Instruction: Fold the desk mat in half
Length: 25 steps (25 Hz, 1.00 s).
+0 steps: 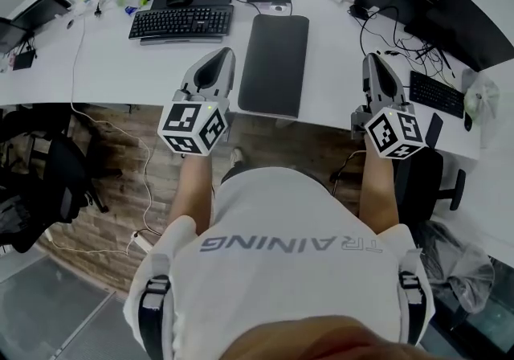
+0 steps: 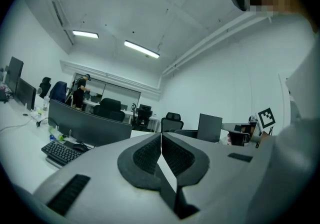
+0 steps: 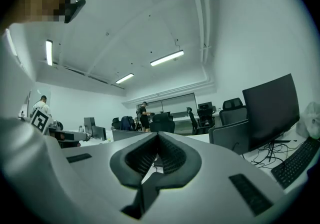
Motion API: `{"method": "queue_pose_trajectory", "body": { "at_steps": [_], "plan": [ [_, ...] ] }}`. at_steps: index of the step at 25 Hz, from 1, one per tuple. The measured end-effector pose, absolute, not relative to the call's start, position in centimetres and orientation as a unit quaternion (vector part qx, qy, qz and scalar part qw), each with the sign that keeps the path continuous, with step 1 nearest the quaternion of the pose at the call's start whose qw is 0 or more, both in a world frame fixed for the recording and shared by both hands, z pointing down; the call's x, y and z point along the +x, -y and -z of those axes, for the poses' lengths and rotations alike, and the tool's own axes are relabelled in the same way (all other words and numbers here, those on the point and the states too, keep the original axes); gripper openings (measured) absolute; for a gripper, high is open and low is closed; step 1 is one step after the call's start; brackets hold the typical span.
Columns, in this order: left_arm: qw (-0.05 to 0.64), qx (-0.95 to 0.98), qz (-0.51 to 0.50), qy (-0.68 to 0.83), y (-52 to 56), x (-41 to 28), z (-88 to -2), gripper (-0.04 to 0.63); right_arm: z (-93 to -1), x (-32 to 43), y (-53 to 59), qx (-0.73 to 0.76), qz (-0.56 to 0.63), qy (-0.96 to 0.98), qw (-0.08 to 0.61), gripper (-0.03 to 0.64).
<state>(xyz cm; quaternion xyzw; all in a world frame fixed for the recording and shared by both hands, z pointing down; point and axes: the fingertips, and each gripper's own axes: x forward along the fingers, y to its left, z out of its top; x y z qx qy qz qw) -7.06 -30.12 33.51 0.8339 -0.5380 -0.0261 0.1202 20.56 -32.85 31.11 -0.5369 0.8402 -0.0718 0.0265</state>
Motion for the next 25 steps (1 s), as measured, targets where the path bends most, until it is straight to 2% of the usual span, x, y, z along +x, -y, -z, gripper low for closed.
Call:
{"method": "queue_pose_trajectory", "body": {
  "at_steps": [9, 25],
  "plan": [
    [0.094, 0.852, 0.022, 0.515, 30.5, -3.3, -31.4, 0.032, -28.7, 23.7, 31.6, -0.554, 0.048, -0.829, 0.056, 0.024],
    [0.089, 0.856, 0.015, 0.51, 30.3, -2.3, -31.3, 0.032, -29.0, 24.5, 31.3, -0.553, 0.06, -0.828, 0.07, 0.023]
  ]
}}
